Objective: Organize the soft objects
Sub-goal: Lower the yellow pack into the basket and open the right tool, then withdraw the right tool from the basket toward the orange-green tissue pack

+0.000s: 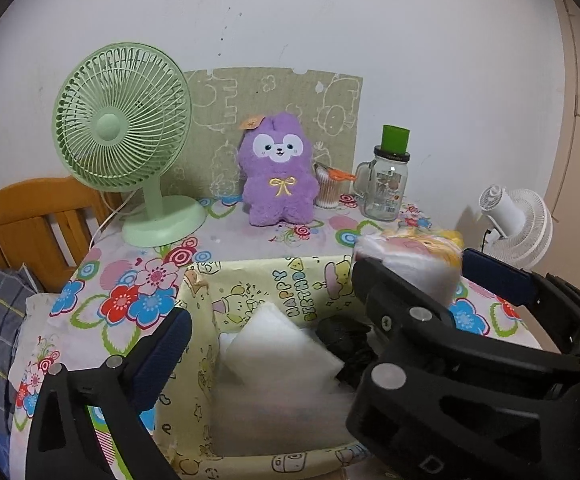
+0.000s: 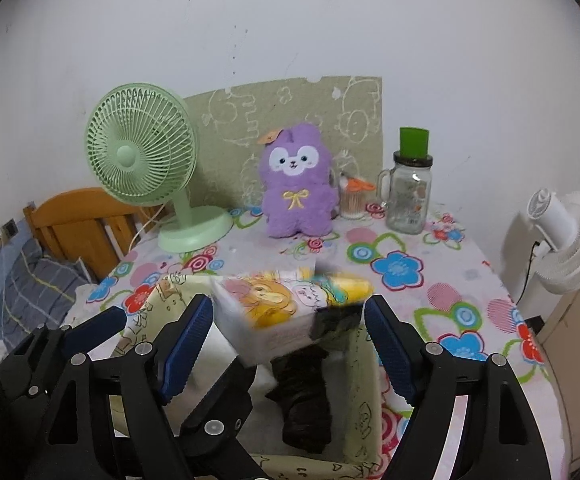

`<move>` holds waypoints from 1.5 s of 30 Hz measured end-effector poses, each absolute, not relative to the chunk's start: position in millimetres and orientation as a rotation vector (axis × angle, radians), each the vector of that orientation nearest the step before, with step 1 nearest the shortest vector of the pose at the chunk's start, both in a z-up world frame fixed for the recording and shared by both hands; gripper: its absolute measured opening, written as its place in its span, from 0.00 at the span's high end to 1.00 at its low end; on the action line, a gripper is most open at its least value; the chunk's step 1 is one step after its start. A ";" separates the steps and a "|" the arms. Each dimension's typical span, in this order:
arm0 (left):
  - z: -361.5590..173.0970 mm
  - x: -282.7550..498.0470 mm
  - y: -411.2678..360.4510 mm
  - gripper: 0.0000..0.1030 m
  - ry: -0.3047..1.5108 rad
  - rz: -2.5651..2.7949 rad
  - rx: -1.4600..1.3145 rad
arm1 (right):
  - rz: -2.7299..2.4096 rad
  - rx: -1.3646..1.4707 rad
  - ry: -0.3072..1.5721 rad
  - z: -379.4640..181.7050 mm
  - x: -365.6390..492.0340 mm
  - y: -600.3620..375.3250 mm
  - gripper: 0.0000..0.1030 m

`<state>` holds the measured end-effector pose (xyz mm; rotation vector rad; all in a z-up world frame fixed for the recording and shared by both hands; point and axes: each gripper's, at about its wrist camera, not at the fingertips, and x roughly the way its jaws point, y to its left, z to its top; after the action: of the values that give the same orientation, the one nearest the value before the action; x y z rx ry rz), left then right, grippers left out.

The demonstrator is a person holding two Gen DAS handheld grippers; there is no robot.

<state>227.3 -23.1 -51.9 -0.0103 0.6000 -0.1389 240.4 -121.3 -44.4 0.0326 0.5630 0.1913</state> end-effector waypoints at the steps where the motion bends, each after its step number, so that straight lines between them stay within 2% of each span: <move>1: -52.6 228.2 -22.9 0.00 0.603 -0.136 -0.009 | 0.192 0.033 0.565 -45.3 241.2 -121.0 0.21; 3: -54.5 230.0 -22.6 0.00 0.611 -0.137 -0.010 | 0.189 0.035 0.565 -46.7 242.0 -121.1 0.14; 5: -55.8 231.5 -22.5 0.00 0.618 -0.144 -0.015 | 0.188 0.036 0.563 -47.2 241.9 -121.7 0.13; 45: -14.8 163.7 -36.9 0.00 0.493 -0.111 0.049 | 0.164 0.011 0.478 -6.8 168.8 -136.4 0.13</move>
<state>163.7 -36.9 -14.8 0.0491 0.4929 -0.1111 168.8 -136.4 -6.8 0.0109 0.4784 0.1638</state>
